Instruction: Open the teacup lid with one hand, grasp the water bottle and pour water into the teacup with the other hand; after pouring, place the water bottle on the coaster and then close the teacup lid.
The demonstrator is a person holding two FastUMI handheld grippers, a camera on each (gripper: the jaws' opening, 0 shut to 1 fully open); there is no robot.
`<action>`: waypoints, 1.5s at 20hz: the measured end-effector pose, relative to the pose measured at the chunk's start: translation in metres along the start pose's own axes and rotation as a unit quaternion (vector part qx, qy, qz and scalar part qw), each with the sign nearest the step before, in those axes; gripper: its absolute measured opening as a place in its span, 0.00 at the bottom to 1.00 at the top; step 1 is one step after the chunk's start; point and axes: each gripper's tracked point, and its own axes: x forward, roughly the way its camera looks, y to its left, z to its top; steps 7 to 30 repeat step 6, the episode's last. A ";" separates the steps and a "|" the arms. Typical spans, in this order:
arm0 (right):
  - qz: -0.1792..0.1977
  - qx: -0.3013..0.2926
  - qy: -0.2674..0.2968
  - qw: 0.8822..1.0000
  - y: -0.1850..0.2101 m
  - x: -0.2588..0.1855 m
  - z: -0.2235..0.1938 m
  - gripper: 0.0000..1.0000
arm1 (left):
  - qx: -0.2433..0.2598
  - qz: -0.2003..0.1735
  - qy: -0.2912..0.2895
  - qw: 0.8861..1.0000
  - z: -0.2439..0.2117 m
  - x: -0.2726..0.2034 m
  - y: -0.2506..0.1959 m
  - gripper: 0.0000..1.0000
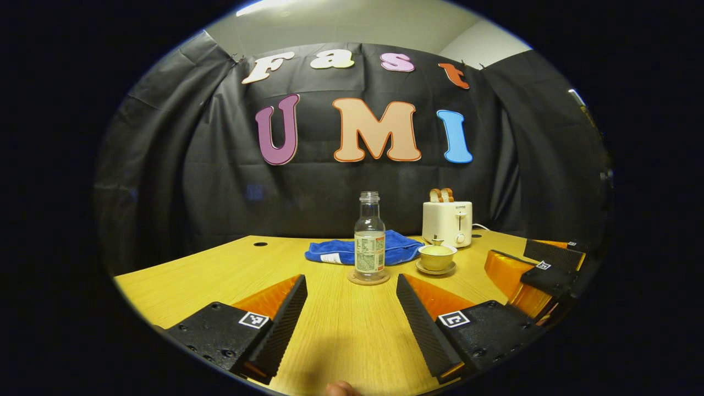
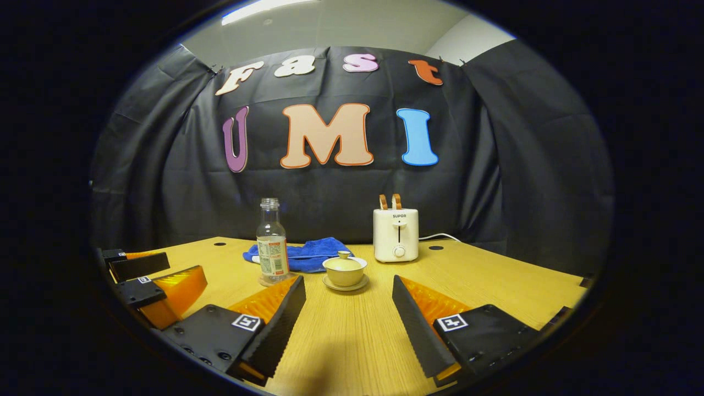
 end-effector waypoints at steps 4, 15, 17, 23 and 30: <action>0.005 0.001 0.001 1.000 0.004 -0.010 0.001 0.96 | 0.000 0.018 0.001 1.000 0.000 -0.008 -0.003 0.95; 0.012 0.001 0.000 1.000 0.010 -0.014 0.001 0.96 | 0.000 0.015 0.002 1.000 0.000 -0.011 -0.008 0.95; 0.012 0.001 0.000 1.000 0.010 -0.014 0.001 0.96 | 0.000 0.015 0.002 1.000 0.000 -0.011 -0.008 0.95; 0.012 0.001 0.000 1.000 0.010 -0.014 0.001 0.96 | 0.000 0.015 0.002 1.000 0.000 -0.011 -0.008 0.95; 0.012 0.001 0.000 1.000 0.010 -0.014 0.001 0.96 | 0.000 0.015 0.002 1.000 0.000 -0.011 -0.008 0.95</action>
